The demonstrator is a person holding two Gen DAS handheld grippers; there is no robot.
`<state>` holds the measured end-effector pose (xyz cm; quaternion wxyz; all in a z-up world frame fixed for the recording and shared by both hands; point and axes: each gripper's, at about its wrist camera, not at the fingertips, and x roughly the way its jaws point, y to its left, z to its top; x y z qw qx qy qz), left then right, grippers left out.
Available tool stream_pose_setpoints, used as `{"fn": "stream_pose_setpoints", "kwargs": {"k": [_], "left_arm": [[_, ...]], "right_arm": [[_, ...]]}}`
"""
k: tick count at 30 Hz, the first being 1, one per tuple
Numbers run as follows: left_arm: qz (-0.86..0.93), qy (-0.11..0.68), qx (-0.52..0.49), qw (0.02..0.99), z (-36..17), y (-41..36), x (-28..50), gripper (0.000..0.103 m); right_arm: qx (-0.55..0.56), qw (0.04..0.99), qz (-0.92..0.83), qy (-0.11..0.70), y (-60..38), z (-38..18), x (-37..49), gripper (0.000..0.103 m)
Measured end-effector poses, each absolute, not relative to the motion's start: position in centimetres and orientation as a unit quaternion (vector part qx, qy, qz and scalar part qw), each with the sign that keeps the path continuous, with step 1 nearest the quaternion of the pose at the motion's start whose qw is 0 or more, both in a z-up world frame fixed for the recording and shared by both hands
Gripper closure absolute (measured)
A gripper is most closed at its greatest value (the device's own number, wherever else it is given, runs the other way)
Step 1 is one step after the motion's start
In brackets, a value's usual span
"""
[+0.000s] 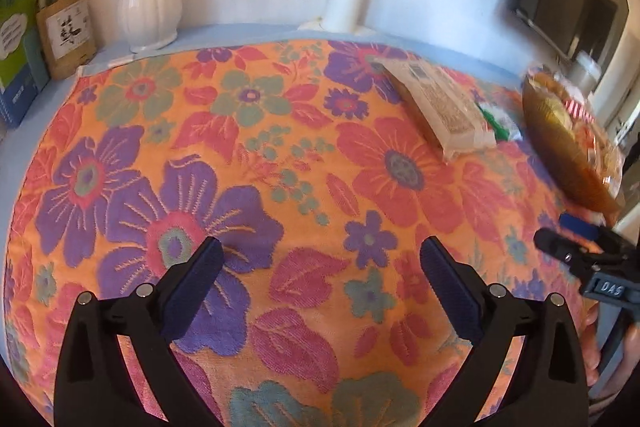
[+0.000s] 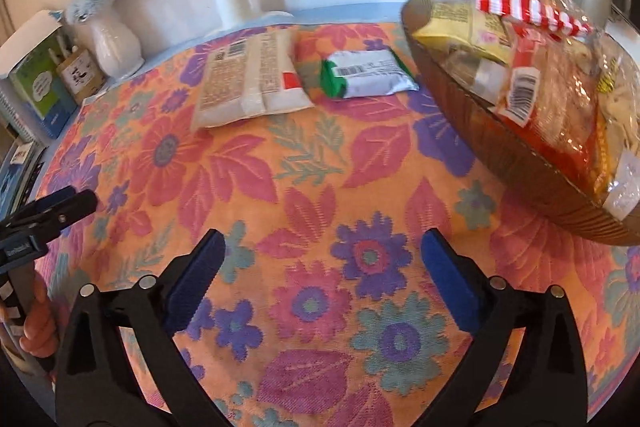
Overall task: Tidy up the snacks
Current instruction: 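Move both open grippers back toward the white bread bag and green wafer pack, then grasp the white bread bag with the left gripper while the right gripper grasps the green wafer pack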
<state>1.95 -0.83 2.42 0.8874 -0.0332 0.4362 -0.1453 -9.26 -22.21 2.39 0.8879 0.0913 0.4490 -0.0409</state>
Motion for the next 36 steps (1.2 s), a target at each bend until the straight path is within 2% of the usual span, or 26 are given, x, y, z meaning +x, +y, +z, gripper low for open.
{"fn": "stream_pose_setpoints", "kwargs": {"k": [7, 18, 25, 27, 32, 36], "left_arm": [[-0.145, 0.444, -0.063, 0.882, 2.0, 0.1, 2.2, 0.005], [-0.120, 0.467, 0.014, 0.876, 1.8, -2.5, 2.6, 0.005], [-0.192, 0.462, -0.075, 0.862, 8.4, -5.3, 6.2, 0.005], [-0.204, 0.459, -0.069, 0.862, 9.2, -7.6, 7.7, 0.005], [-0.177, 0.455, -0.003, 0.873, 7.8, -14.6, 11.8, 0.005], [-0.164, 0.465, 0.032, 0.869, 5.7, -17.8, 13.2, 0.005]], "right_arm": [[0.085, 0.880, -0.038, 0.467, -22.2, 1.9, -9.3, 0.003], [0.080, 0.878, -0.037, 0.471, -21.9, 1.4, -8.7, 0.003], [0.170, 0.883, -0.081, 0.429, -25.4, 2.3, -10.1, 0.003], [0.227, 0.878, -0.094, 0.411, -26.9, 2.3, -10.8, 0.003], [0.364, 0.843, -0.083, 0.387, -29.5, 2.2, -12.2, 0.004], [0.420, 0.819, -0.098, 0.379, -30.3, 2.7, -11.8, 0.004]]}}
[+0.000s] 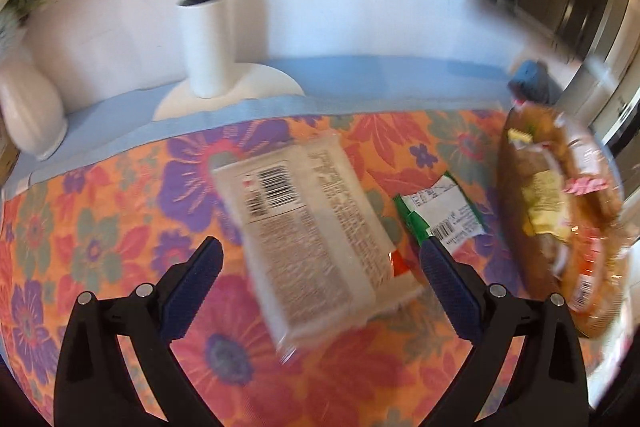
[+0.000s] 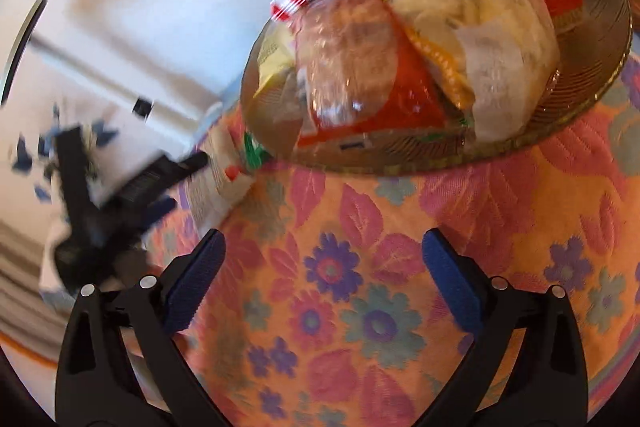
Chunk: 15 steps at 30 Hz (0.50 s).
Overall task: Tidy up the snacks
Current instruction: 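Grasp the white bread bag with the left gripper while the right gripper grasps the green wafer pack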
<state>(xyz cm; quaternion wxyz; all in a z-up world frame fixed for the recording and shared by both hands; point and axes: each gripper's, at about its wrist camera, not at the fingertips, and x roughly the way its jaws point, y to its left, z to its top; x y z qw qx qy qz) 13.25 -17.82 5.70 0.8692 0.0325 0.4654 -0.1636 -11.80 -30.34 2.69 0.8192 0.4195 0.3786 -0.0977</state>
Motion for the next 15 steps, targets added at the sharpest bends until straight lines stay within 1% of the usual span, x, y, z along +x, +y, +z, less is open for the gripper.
{"fn": "stream_pose_setpoints", "kwargs": {"k": [4, 6, 8, 9, 13, 14, 15], "left_arm": [[-0.132, 0.467, 0.080, 0.871, 3.9, -19.2, 14.2, 0.006], [-0.138, 0.473, 0.083, 0.866, 3.3, -18.5, 14.3, 0.014], [-0.161, 0.474, 0.063, 0.863, 3.5, -16.5, 14.4, 0.021], [-0.167, 0.478, 0.056, 0.861, 3.6, -15.7, 14.4, 0.022], [-0.162, 0.466, 0.058, 0.868, 3.7, -11.1, 14.1, 0.023], [-0.164, 0.462, 0.055, 0.870, 3.5, -9.9, 13.9, 0.023], [-0.167, 0.460, 0.050, 0.871, 3.4, -9.3, 13.8, 0.022]], "right_arm": [[0.427, 0.815, -0.111, 0.376, -29.7, 3.5, -9.6, 0.004], [0.418, 0.815, -0.123, 0.381, -28.5, 3.9, -8.0, 0.004], [0.413, 0.815, -0.135, 0.384, -27.6, 4.1, -6.5, 0.004], [0.403, 0.815, -0.153, 0.386, -26.7, 4.3, -5.3, 0.004], [0.389, 0.817, -0.205, 0.373, -25.5, 4.5, -2.0, 0.004], [0.381, 0.818, -0.222, 0.370, -25.2, 4.5, -0.9, 0.005], [0.377, 0.815, -0.235, 0.371, -25.1, 4.4, 0.1, 0.009]]}}
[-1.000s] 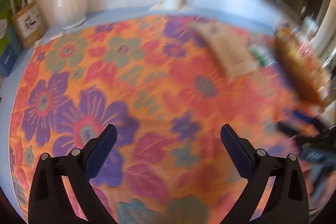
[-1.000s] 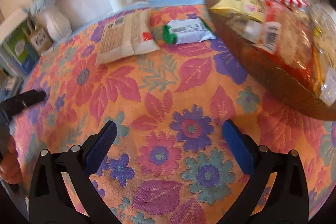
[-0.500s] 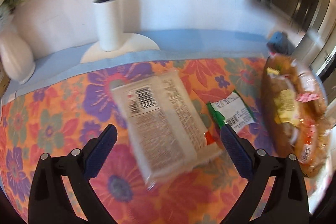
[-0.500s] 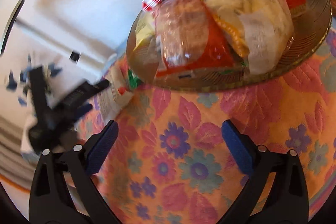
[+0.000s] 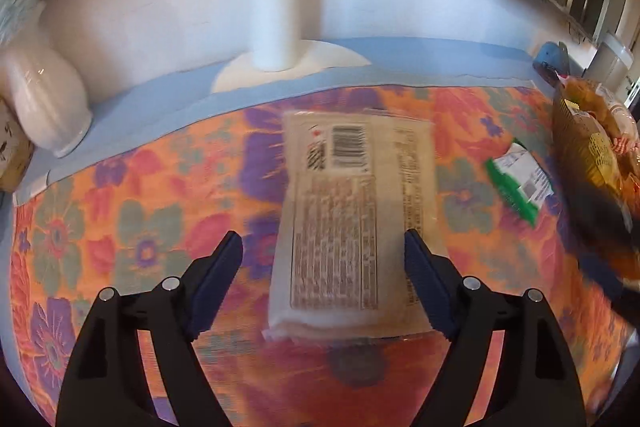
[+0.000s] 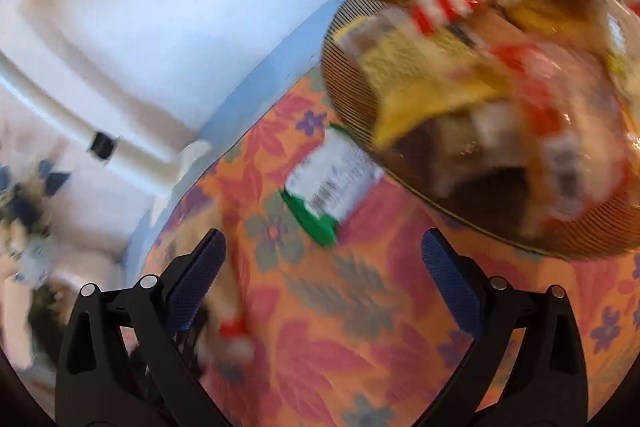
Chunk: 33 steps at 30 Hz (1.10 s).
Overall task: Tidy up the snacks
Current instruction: 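Grasp the white bread bag with the left gripper while the right gripper grasps the green wafer pack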
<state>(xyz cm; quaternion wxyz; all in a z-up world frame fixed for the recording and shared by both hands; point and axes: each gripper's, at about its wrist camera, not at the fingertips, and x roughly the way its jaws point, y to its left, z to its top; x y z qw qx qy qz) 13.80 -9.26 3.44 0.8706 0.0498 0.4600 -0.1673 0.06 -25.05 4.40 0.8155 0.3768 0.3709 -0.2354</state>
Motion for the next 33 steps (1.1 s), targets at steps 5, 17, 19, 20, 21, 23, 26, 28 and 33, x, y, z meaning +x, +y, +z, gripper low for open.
{"fn": "stream_pose_setpoints", "kwargs": {"k": [5, 17, 19, 20, 21, 23, 26, 28, 33], "left_arm": [[-0.183, 0.444, 0.001, 0.877, 2.4, -5.7, 13.5, 0.019], [-0.199, 0.431, 0.021, 0.880, 2.5, -6.9, 13.2, 0.019], [-0.201, 0.433, 0.018, 0.879, 2.5, -6.8, 13.1, 0.019], [-0.202, 0.433, 0.017, 0.878, 2.5, -6.6, 13.0, 0.019], [-0.204, 0.434, 0.017, 0.877, 2.5, -6.6, 13.0, 0.018], [-0.208, 0.434, 0.019, 0.876, 2.5, -6.5, 13.0, 0.017], [-0.218, 0.438, 0.020, 0.872, 2.4, -6.8, 13.1, 0.015], [-0.227, 0.439, 0.016, 0.869, 2.4, -6.7, 13.0, 0.013], [-0.232, 0.429, 0.008, 0.873, 2.6, -6.4, 12.6, 0.011]], "right_arm": [[0.377, 0.790, -0.289, 0.387, -25.1, 2.3, 4.4, 0.022], [0.270, 0.776, -0.401, 0.404, -25.4, 0.6, 10.5, 0.024], [0.242, 0.783, -0.399, 0.411, -24.9, 0.4, 10.6, 0.029], [0.237, 0.787, -0.393, 0.413, -24.8, 0.4, 10.5, 0.034], [0.236, 0.789, -0.386, 0.416, -24.9, 0.5, 10.0, 0.041], [0.236, 0.796, -0.360, 0.425, -25.3, 0.6, 9.1, 0.047], [0.240, 0.810, -0.306, 0.438, -25.6, 0.8, 6.5, 0.048], [0.235, 0.821, -0.266, 0.447, -25.7, 0.9, 4.8, 0.049], [0.201, 0.849, -0.157, 0.463, -24.7, 1.0, 0.6, 0.049]]}}
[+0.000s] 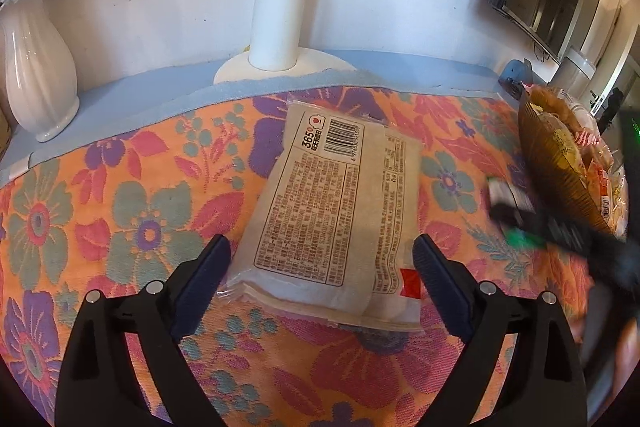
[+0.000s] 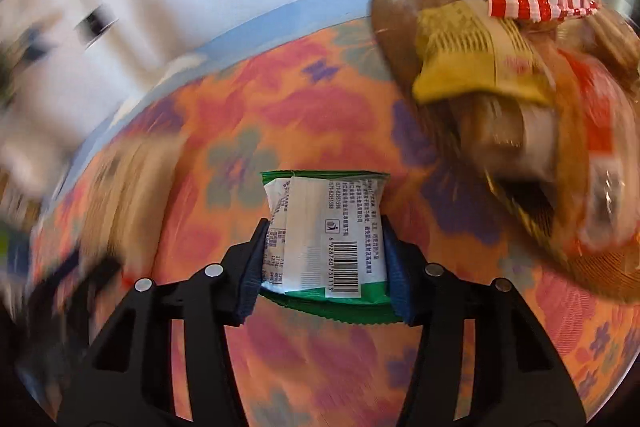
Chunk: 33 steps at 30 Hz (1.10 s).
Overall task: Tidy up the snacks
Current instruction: 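Grasp the white bread bag with the left gripper while the right gripper grasps the green wafer pack, then carry both packs over the amber bowl and open both grippers to drop them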
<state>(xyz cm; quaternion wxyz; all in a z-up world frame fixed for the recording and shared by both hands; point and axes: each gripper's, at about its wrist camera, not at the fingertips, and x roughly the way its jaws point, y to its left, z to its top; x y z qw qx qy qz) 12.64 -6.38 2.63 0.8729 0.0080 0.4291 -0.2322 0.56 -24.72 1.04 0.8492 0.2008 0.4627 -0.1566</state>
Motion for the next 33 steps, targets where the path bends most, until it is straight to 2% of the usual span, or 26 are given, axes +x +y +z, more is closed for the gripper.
{"fn": "stream_pose_setpoints", "kwargs": {"k": [7, 10, 12, 14, 19, 22, 23, 24, 25, 26, 27, 29, 33], "left_arm": [[-0.217, 0.430, 0.038, 0.876, 2.3, -7.2, 12.2, 0.010], [-0.223, 0.430, 0.053, 0.874, 2.3, -7.8, 11.9, 0.011], [-0.245, 0.439, 0.070, 0.861, 2.3, -8.4, 11.4, 0.011], [-0.255, 0.446, 0.067, 0.855, 2.5, -8.6, 11.1, 0.010], [-0.224, 0.461, 0.067, 0.856, 2.3, -9.4, 12.0, 0.005], [-0.213, 0.467, 0.081, 0.854, 1.9, -10.7, 12.7, 0.005], [-0.210, 0.469, 0.082, 0.854, 1.8, -11.0, 13.0, 0.005], [-0.205, 0.467, 0.082, 0.856, 1.8, -11.4, 13.1, 0.005], [-0.196, 0.465, 0.091, 0.858, 1.7, -11.9, 13.1, 0.005], [-0.185, 0.465, 0.106, 0.860, 1.4, -12.4, 13.1, 0.009], [-0.180, 0.462, 0.124, 0.859, 1.1, -13.0, 12.8, 0.014], [-0.179, 0.445, 0.138, 0.866, 1.6, -13.5, 11.8, 0.024], [-0.192, 0.434, 0.154, 0.867, 2.2, -13.6, 9.3, 0.026]], "right_arm": [[0.078, 0.877, 0.033, 0.473, -23.4, 0.9, -7.2, 0.049], [0.050, 0.878, 0.044, 0.474, -22.8, 1.4, -9.2, 0.041], [0.066, 0.876, 0.044, 0.476, -23.5, 2.1, -9.7, 0.029], [0.092, 0.875, 0.050, 0.472, -24.3, 2.6, -9.7, 0.020], [0.092, 0.877, 0.040, 0.469, -24.0, 1.8, -9.4, 0.019], [0.065, 0.882, 0.018, 0.466, -23.2, 2.0, -9.9, 0.020], [0.053, 0.883, 0.008, 0.466, -23.0, 2.0, -10.1, 0.024], [0.031, 0.884, -0.009, 0.466, -22.5, 2.0, -10.2, 0.031], [0.017, 0.885, -0.013, 0.465, -22.1, 1.9, -10.1, 0.035], [0.008, 0.887, -0.009, 0.461, -21.7, 2.1, -10.3, 0.046], [-0.005, 0.889, -0.009, 0.459, -21.2, 2.2, -10.5, 0.050], [-0.020, 0.889, -0.009, 0.458, -20.4, 2.2, -10.7, 0.051], [0.019, 0.888, 0.041, 0.457, -20.0, 2.8, -12.0, 0.052]]}}
